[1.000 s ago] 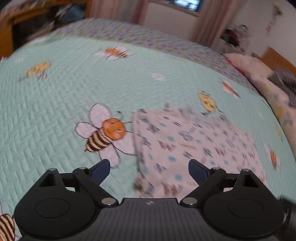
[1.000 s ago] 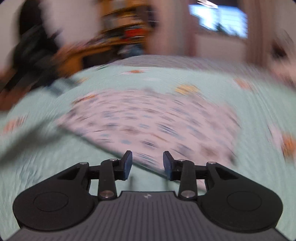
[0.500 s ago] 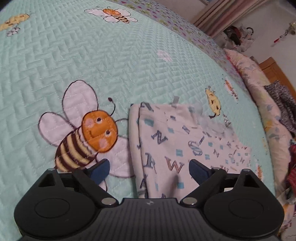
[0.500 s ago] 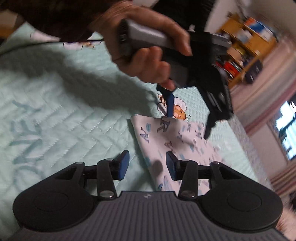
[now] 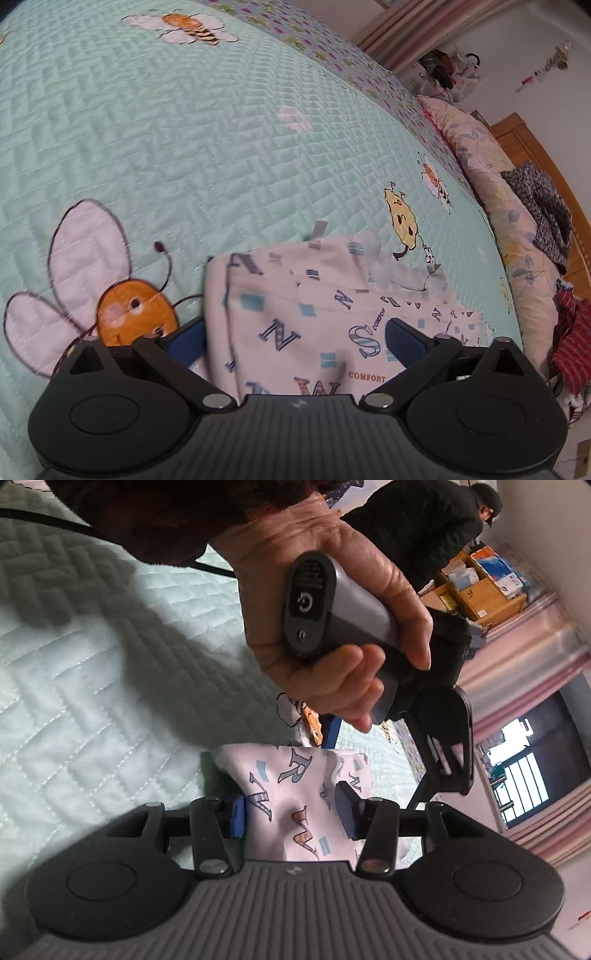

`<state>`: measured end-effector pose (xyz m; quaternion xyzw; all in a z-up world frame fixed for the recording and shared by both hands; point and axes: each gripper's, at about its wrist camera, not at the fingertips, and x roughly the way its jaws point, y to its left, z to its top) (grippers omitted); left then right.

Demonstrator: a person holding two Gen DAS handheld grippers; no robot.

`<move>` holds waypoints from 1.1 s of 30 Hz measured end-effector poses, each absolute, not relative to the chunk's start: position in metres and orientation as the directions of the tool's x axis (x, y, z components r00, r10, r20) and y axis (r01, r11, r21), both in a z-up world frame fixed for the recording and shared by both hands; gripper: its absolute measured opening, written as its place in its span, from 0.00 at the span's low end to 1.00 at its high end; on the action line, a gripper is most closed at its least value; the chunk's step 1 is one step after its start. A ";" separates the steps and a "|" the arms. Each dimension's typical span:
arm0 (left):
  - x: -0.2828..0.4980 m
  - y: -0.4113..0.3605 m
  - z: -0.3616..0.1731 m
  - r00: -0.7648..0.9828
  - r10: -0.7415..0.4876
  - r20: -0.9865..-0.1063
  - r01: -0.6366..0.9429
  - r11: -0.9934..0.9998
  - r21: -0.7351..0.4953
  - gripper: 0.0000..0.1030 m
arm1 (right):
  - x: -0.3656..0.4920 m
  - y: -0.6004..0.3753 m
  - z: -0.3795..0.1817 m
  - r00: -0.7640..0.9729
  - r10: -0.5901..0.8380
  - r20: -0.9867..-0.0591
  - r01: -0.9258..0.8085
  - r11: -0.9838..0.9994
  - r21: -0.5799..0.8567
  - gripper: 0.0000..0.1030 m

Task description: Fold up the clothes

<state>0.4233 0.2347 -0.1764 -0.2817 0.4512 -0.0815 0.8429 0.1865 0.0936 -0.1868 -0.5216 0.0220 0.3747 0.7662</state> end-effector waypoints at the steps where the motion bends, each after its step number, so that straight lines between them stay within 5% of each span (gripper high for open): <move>1: 0.425 0.233 -0.175 0.575 -0.370 -0.730 -0.121 0.844 -0.523 0.68 | 0.187 0.094 -0.187 0.718 0.554 -0.421 -0.594 0.174 -0.785 0.49; 2: 0.426 0.231 -0.175 0.569 -0.346 -0.746 -0.128 0.859 -0.496 0.50 | 0.187 0.094 -0.187 0.718 0.555 -0.420 -0.596 0.178 -0.783 0.48; 4: 0.428 0.232 -0.173 0.558 -0.317 -0.767 -0.145 0.872 -0.467 0.34 | 0.186 0.094 -0.186 0.716 0.557 -0.420 -0.601 0.187 -0.777 0.44; 7: 0.428 0.241 -0.172 0.549 -0.328 -0.769 -0.185 0.849 -0.494 0.17 | 0.185 0.096 -0.186 0.693 0.563 -0.449 -0.637 0.188 -0.748 0.20; 11: 0.423 0.233 -0.158 0.563 -0.283 -0.776 -0.184 0.873 -0.452 0.12 | 0.182 0.093 -0.179 0.674 0.581 -0.456 -0.675 0.235 -0.699 0.10; 20: 0.424 0.184 -0.097 0.571 -0.244 -0.784 -0.119 0.920 -0.373 0.11 | 0.191 0.048 -0.135 0.673 0.630 -0.387 -0.730 0.480 -0.487 0.08; 31: 0.457 0.018 -0.057 0.546 -0.260 -0.796 0.082 0.963 -0.258 0.10 | 0.242 -0.119 -0.118 0.660 0.666 -0.347 -0.605 0.745 0.281 0.08; 33: 0.460 -0.007 -0.059 0.536 -0.244 -0.808 0.105 0.969 -0.223 0.10 | 0.245 -0.141 -0.130 0.675 0.642 -0.365 -0.555 0.767 0.322 0.08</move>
